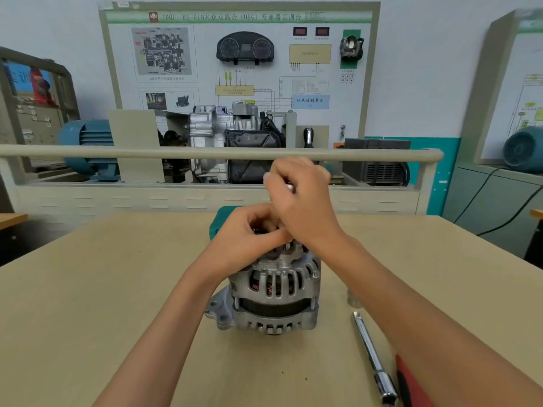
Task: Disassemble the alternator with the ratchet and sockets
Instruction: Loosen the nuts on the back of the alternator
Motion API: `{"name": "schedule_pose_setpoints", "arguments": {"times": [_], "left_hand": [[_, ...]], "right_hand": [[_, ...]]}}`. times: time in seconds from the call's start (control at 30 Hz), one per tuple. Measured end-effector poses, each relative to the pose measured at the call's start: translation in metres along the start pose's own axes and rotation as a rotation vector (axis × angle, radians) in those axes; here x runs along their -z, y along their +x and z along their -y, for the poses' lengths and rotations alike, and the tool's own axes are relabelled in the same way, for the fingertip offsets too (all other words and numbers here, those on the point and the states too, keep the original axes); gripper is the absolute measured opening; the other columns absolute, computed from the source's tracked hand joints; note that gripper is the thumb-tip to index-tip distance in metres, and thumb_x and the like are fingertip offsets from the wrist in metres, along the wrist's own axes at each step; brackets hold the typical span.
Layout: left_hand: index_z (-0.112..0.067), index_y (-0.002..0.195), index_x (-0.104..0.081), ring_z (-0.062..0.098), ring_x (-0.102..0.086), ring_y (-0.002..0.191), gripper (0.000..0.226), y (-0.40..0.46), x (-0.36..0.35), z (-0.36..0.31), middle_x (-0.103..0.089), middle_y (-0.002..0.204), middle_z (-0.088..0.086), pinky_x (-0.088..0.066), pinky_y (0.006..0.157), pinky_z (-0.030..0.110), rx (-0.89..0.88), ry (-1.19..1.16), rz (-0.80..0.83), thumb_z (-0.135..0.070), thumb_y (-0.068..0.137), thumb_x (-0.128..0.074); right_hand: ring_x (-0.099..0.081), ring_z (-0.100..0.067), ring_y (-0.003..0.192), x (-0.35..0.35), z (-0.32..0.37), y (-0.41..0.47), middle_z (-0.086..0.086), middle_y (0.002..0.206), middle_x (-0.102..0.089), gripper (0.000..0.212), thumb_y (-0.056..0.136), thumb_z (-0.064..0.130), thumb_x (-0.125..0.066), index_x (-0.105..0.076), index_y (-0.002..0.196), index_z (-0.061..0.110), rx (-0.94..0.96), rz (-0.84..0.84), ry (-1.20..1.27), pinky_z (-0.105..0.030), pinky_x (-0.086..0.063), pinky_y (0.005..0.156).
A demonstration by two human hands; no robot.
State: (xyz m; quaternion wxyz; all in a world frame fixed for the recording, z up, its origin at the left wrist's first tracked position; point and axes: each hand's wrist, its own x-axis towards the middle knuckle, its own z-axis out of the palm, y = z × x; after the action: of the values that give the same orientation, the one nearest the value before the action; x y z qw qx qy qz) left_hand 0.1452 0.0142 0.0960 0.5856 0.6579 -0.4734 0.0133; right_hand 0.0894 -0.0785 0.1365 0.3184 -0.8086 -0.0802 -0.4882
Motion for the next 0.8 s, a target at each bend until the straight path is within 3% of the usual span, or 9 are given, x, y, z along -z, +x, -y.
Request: {"name": "schedule_pose_setpoints", "arguments": {"times": [0.07,0.13,0.2,0.27,0.37,0.47,0.53,0.67,0.8], "left_hand": [[-0.018,0.076,-0.068,0.012,-0.059,0.067,0.01,0.0,0.001,0.001,-0.067,0.068,0.0,-0.05,0.065,0.023,0.012,-0.018,0.008,-0.01,0.078,-0.073],[-0.019,0.076,-0.068,0.008,-0.06,0.067,0.007,0.0,0.001,0.003,-0.067,0.068,-0.007,-0.051,0.067,0.019,0.021,-0.03,0.007,-0.014,0.077,-0.074],[-0.019,0.076,-0.068,0.006,-0.061,0.067,0.008,0.001,0.002,0.003,-0.068,0.069,-0.008,-0.051,0.066,0.018,0.01,-0.019,0.009,-0.023,0.073,-0.075],[-0.019,0.077,-0.069,0.011,-0.063,0.068,0.011,0.001,0.003,0.004,-0.069,0.07,-0.004,-0.052,0.066,0.021,0.001,0.003,0.008,-0.026,0.072,-0.076],[-0.018,0.079,-0.069,0.018,-0.064,0.068,0.01,0.0,0.005,0.007,-0.07,0.073,0.007,-0.053,0.065,0.03,-0.038,0.002,0.008,-0.009,0.076,-0.073],[-0.022,0.07,-0.064,-0.004,-0.054,0.055,0.022,-0.001,0.004,0.005,-0.064,0.058,-0.005,-0.042,0.052,0.01,-0.075,0.044,-0.025,-0.001,0.075,-0.063],[-0.026,0.057,-0.057,-0.008,-0.046,0.045,0.044,0.0,0.002,0.003,-0.055,0.046,-0.016,-0.033,0.046,0.003,-0.065,0.086,-0.044,0.009,0.083,-0.055],[-0.028,0.059,-0.062,-0.008,-0.052,0.053,0.043,-0.001,0.004,0.001,-0.061,0.054,-0.014,-0.039,0.051,0.006,-0.049,0.088,-0.008,0.006,0.083,-0.051],[-0.007,0.081,-0.065,0.007,-0.058,0.067,0.003,0.0,0.002,0.002,-0.066,0.069,0.006,-0.046,0.061,0.018,-0.059,0.065,0.037,-0.006,0.08,-0.063]], "right_hand": [[-0.039,-0.017,0.06,0.002,-0.003,0.006,-0.007,0.05,-0.038,0.035,0.078,0.019,-0.042,-0.037,0.046,0.005,-0.117,0.051,0.353,-0.037,-0.037,0.073],[-0.046,-0.014,0.058,0.003,-0.007,0.01,-0.004,0.046,-0.041,0.039,0.076,0.02,-0.04,-0.041,0.039,0.01,-0.227,0.086,0.632,-0.03,-0.044,0.076],[-0.053,-0.011,0.064,0.003,-0.01,0.01,0.001,0.047,-0.046,0.037,0.076,0.021,-0.04,-0.045,0.04,0.015,-0.254,0.101,0.692,-0.026,-0.046,0.083],[-0.054,-0.013,0.069,0.003,-0.009,0.005,0.005,0.054,-0.048,0.029,0.079,0.017,-0.042,-0.047,0.05,0.013,-0.191,0.079,0.488,-0.028,-0.043,0.079],[-0.047,-0.017,0.068,0.0,-0.004,-0.007,0.006,0.067,-0.047,0.015,0.086,0.014,-0.048,-0.044,0.072,0.014,-0.008,0.04,-0.111,-0.035,-0.035,0.079],[-0.046,-0.022,0.077,-0.01,0.008,-0.02,-0.001,0.081,-0.05,0.015,0.079,0.028,-0.05,-0.045,0.086,0.015,-0.025,-0.077,-0.893,-0.038,-0.024,0.085],[-0.045,-0.026,0.083,-0.014,0.018,-0.024,-0.006,0.087,-0.049,0.025,0.078,0.033,-0.049,-0.048,0.092,0.012,-0.098,-0.102,-1.015,-0.04,-0.022,0.087],[-0.04,-0.022,0.093,-0.009,0.013,-0.024,-0.001,0.094,-0.04,0.033,0.084,0.04,-0.042,-0.046,0.1,0.011,-0.08,-0.035,-0.764,-0.039,-0.022,0.1],[-0.037,-0.01,0.081,-0.003,0.002,-0.016,0.007,0.077,-0.041,0.019,0.079,0.035,-0.043,-0.045,0.079,0.016,-0.026,-0.034,-0.291,-0.035,-0.023,0.104]]}}
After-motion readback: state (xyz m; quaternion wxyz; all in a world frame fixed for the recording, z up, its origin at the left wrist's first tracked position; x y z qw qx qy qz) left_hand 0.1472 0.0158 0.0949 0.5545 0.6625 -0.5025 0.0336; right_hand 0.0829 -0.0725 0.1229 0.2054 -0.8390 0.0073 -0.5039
